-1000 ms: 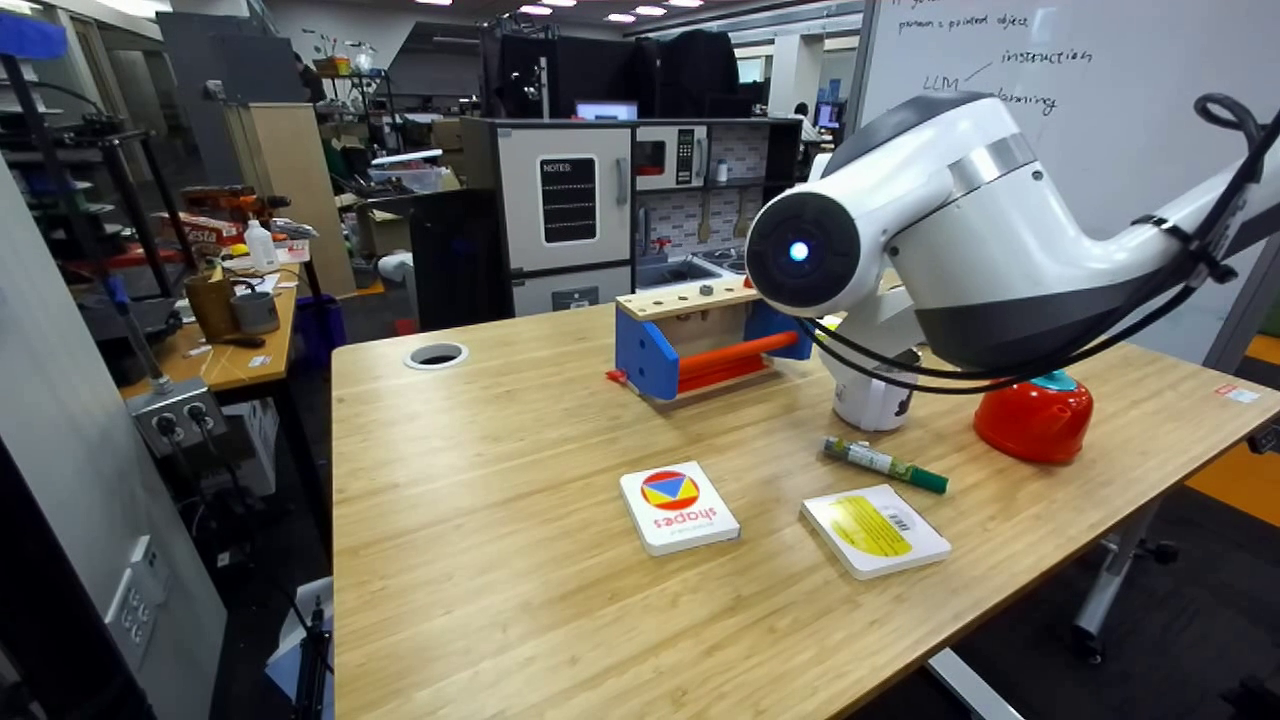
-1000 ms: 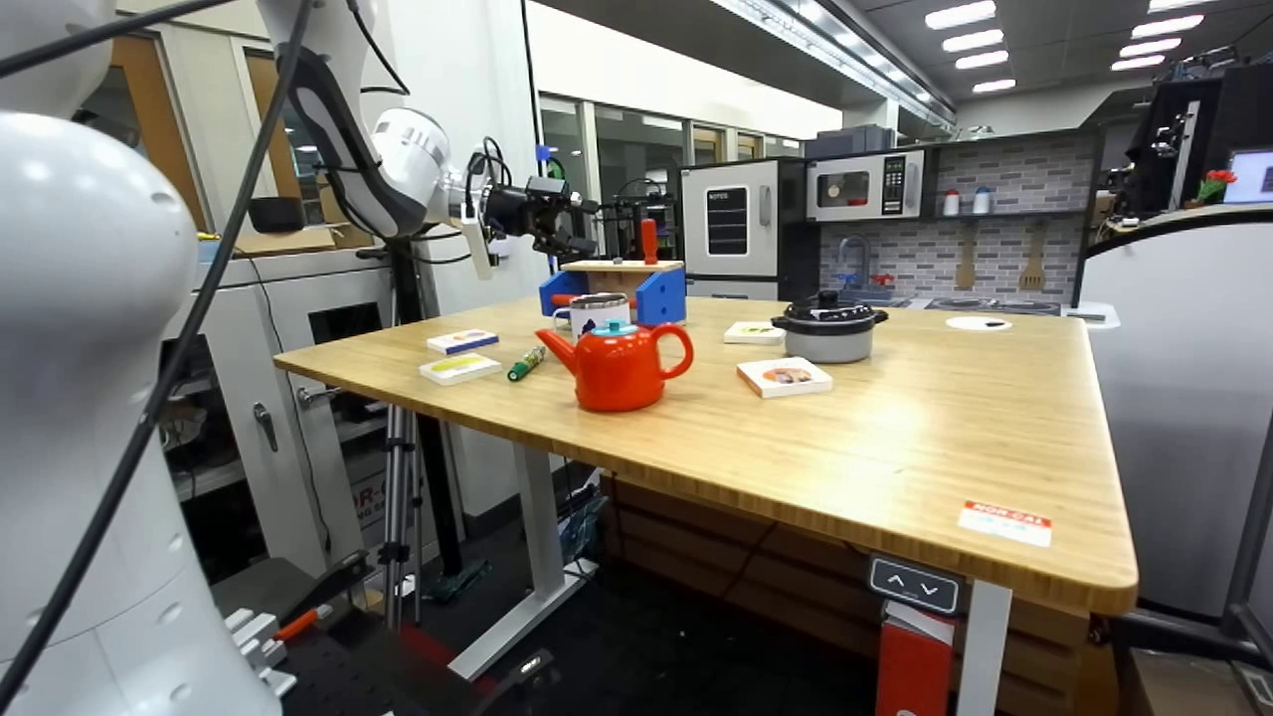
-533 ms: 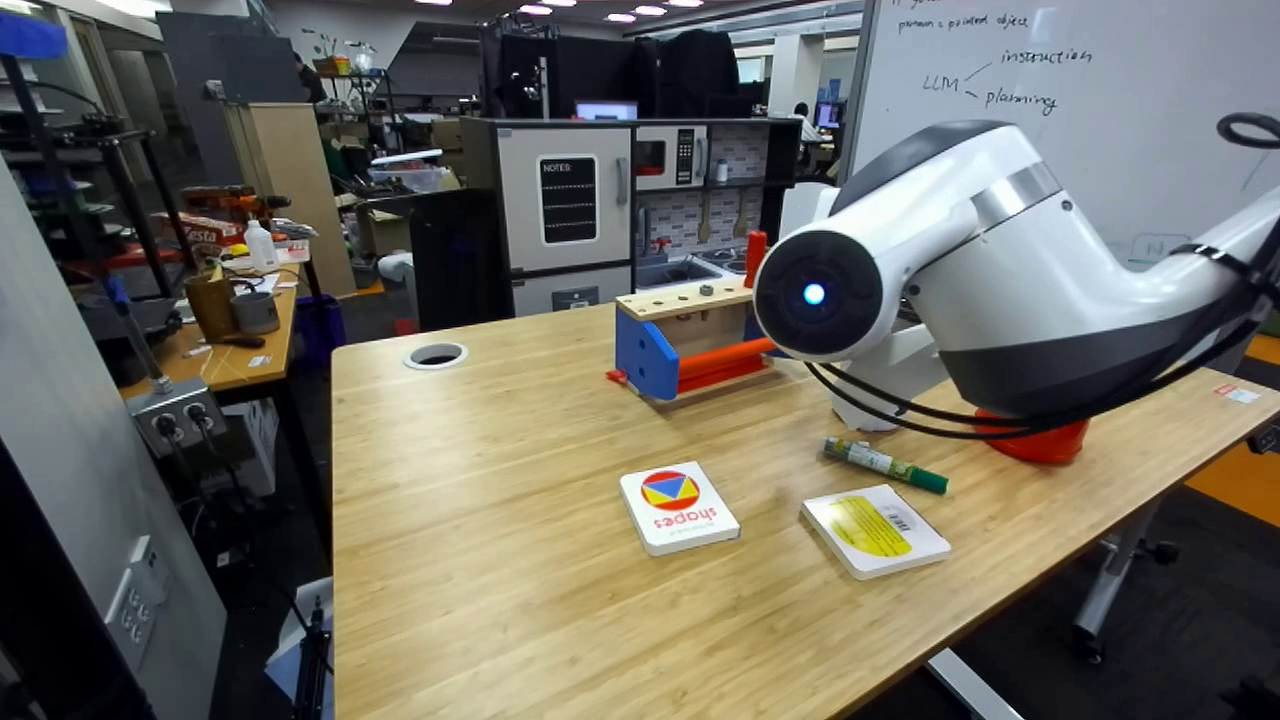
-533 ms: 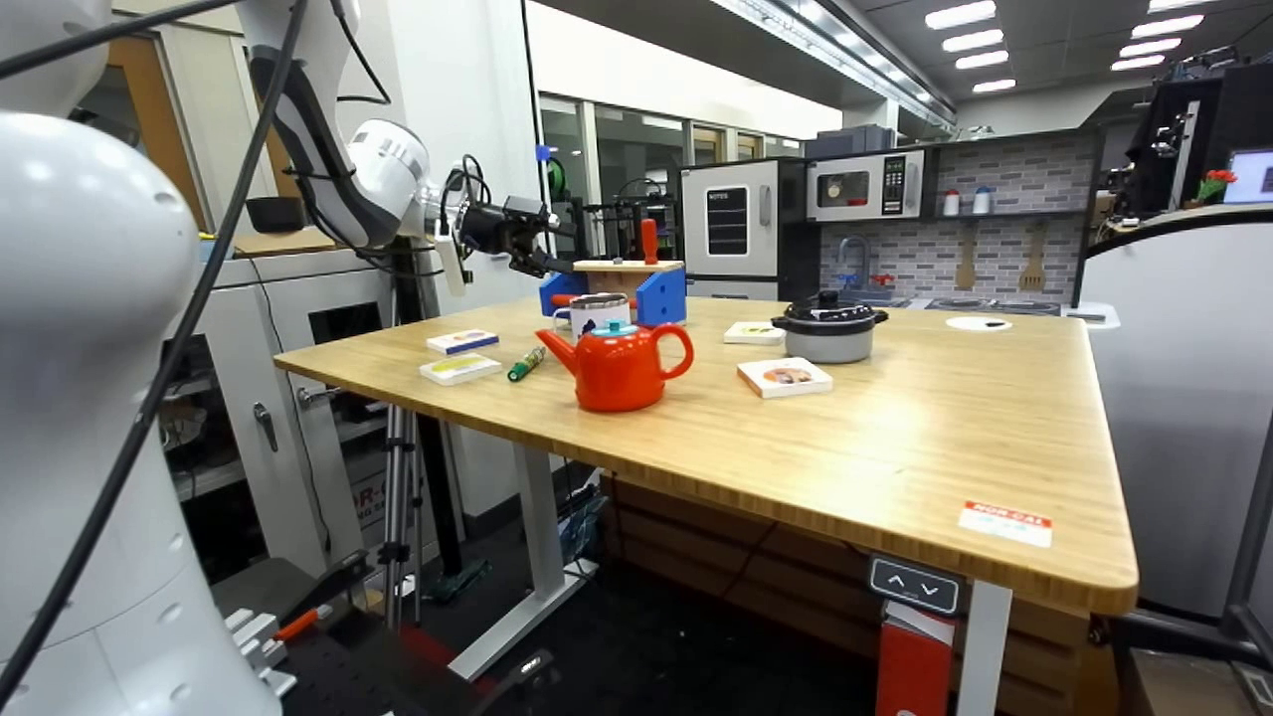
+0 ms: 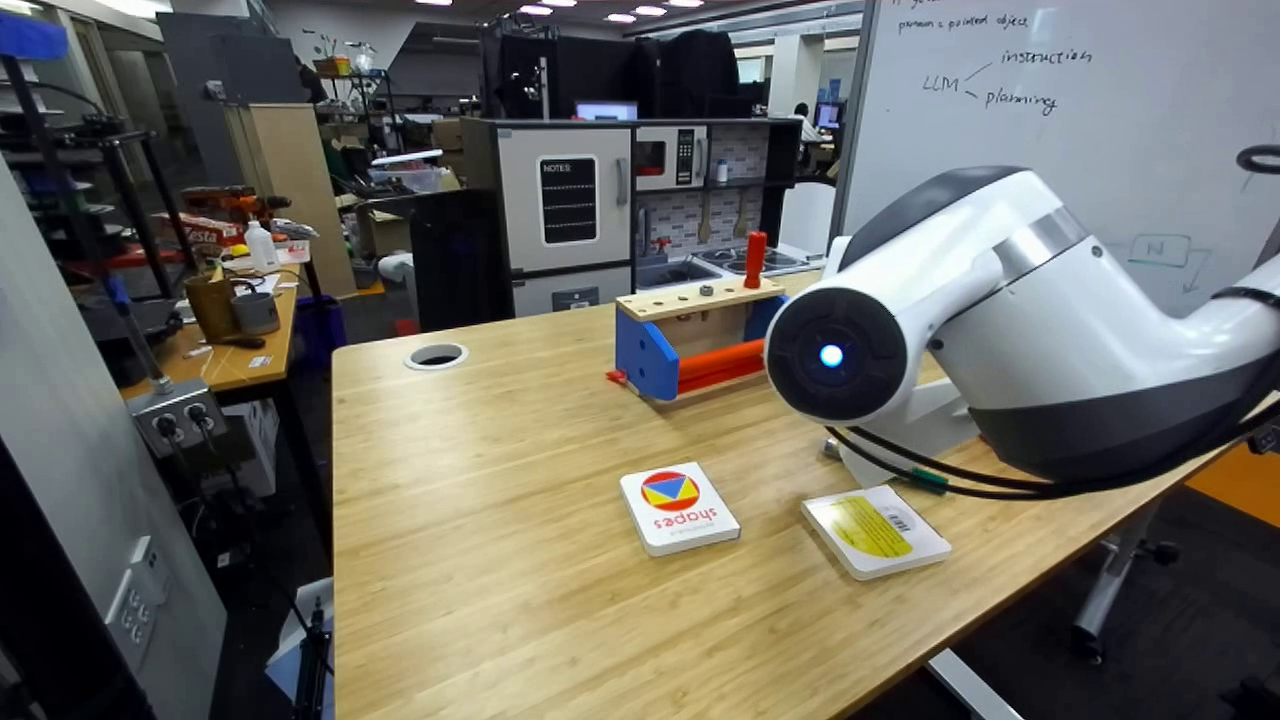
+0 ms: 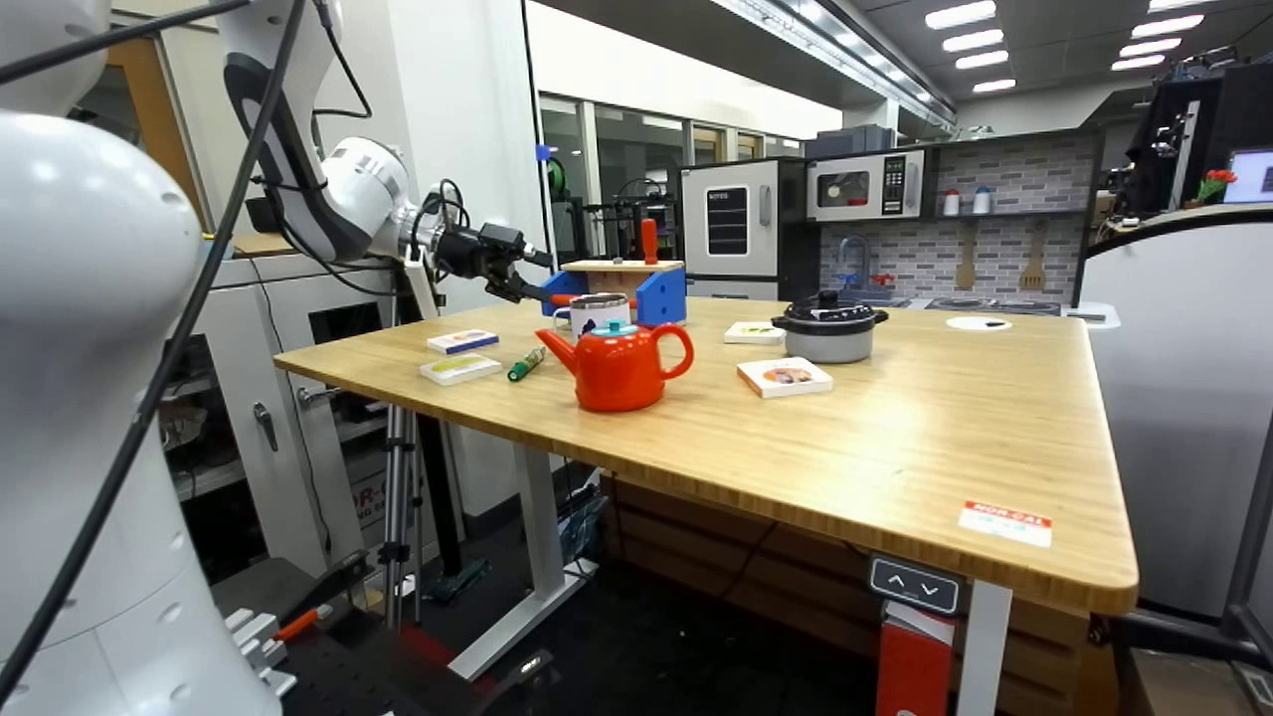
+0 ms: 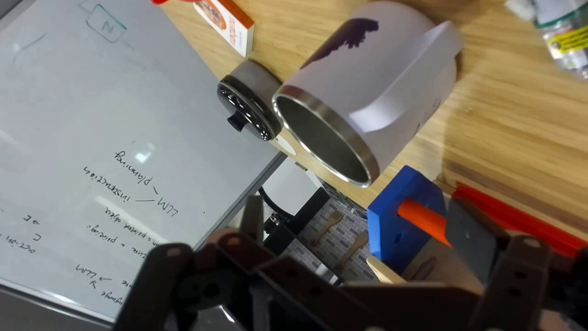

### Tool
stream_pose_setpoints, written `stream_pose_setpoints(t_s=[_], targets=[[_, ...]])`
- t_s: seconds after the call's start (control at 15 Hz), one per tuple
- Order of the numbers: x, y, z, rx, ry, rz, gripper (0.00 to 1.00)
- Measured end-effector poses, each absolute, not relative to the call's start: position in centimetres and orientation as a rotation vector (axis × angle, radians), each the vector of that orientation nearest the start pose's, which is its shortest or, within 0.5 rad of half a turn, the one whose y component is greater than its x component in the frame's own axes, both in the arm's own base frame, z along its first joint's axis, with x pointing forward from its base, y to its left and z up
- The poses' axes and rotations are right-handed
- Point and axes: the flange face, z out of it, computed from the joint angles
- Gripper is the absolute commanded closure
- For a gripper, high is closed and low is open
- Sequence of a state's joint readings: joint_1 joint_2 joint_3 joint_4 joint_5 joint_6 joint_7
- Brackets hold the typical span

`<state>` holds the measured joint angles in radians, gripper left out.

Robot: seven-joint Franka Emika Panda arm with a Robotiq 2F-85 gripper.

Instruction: Put the mug on the book

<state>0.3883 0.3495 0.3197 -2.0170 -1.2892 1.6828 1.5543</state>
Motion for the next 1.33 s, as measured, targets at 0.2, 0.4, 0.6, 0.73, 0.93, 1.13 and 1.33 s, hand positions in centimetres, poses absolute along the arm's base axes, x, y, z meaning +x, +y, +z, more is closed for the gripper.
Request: stream_pose_setpoints(t_s=[0.2, 0.4, 0.6, 0.73, 0.93, 1.13, 1.33], targets=[[48.3, 29.3, 28.8, 2.070, -0.233, 0.830, 0.00], [47.9, 29.0, 28.1, 2.087, -0.288, 0.786, 0.00], [48.2, 27.9, 27.5, 2.093, -0.352, 0.737, 0.00], [48.9, 27.1, 27.1, 2.091, -0.391, 0.715, 0.00], [49.9, 26.8, 26.6, 2.094, -0.421, 0.698, 0.00], [50.8, 27.3, 25.9, 2.112, -0.429, 0.693, 0.00], [51.5, 27.9, 25.2, 2.126, -0.435, 0.686, 0.00]])
